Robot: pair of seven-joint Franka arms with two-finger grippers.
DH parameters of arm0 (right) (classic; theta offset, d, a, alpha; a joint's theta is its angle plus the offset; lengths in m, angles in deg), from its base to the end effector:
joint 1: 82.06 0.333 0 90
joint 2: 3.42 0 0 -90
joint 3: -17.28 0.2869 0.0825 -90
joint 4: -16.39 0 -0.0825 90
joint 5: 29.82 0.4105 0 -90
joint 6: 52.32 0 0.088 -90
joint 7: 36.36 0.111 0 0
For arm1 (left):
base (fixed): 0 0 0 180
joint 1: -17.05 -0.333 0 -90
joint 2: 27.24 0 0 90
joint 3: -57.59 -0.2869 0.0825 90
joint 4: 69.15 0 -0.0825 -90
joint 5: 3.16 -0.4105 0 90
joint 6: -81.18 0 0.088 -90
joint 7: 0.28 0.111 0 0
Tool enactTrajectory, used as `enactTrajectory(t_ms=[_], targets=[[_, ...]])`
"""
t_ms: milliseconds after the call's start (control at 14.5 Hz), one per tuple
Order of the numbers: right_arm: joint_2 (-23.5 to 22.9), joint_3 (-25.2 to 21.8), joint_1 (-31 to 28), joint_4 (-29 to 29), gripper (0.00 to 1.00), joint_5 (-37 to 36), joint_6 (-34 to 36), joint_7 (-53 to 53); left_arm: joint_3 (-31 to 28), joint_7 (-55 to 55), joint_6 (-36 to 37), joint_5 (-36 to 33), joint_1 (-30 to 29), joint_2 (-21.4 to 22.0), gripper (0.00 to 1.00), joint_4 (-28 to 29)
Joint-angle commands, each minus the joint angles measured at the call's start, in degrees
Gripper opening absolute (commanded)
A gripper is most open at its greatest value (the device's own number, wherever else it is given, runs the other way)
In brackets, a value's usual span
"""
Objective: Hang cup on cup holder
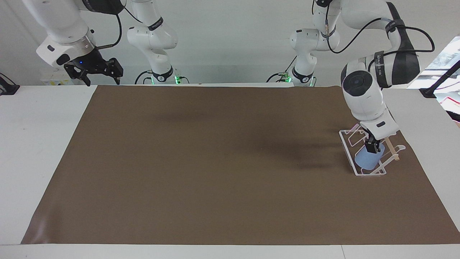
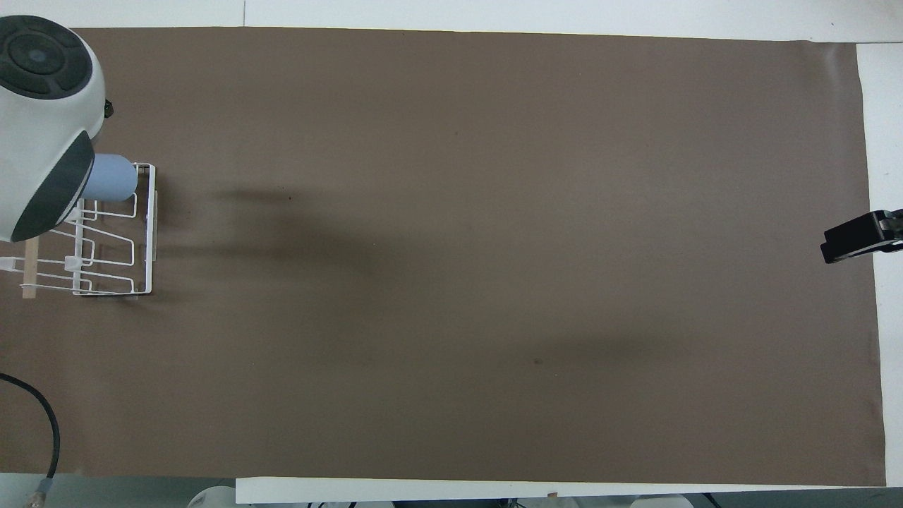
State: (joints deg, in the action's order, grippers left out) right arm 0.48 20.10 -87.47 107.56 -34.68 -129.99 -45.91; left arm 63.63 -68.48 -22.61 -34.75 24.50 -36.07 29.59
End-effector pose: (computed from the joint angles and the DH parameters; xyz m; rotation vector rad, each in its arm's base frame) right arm 0.5362 -0.0342 0.6031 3.0559 0.1681 -0.2699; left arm 0.6200 -0.0991 0.4541 -2.4703 -1.0495 -0.3969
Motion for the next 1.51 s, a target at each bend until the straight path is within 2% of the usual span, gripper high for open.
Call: enactTrajectory(t_ms=[0,413,619,757,963,1444], targets=[[0.1,-0.2,0.3,-0.3,0.99,-0.2,0.7,0.6,0.1,10.7,-2.1,11.3,-0.1,4.1,1.00,2.3],[0.2,-0.2,0.3,-0.3,0.99,-0.2,0.7,0.7,-0.1,40.6,7.0,25.5,-0.8,9.4,1.00,1.7],[0.1,-0.3,0.3,-0.3,0.99,-0.2,0.7,0.7,-0.6,54.8,12.8,27.7,-0.9,8.7,1.00,-2.9],[0.1,-0.3,0.3,-0.3,0.99,-0.2,0.8,0.7,-0.7,62.9,19.1,31.7,-4.1,5.9,1.00,-9.1],[0.1,-0.3,0.3,-0.3,0.99,-0.2,0.8,0.7,-0.7,63.7,24.0,31.6,-5.1,2.6,1.00,-15.8],[0.1,-0.2,0.3,-0.3,0.99,-0.2,0.8,0.7,-0.9,66.8,22.6,30.9,-6.7,2.8,1.00,-16.0]])
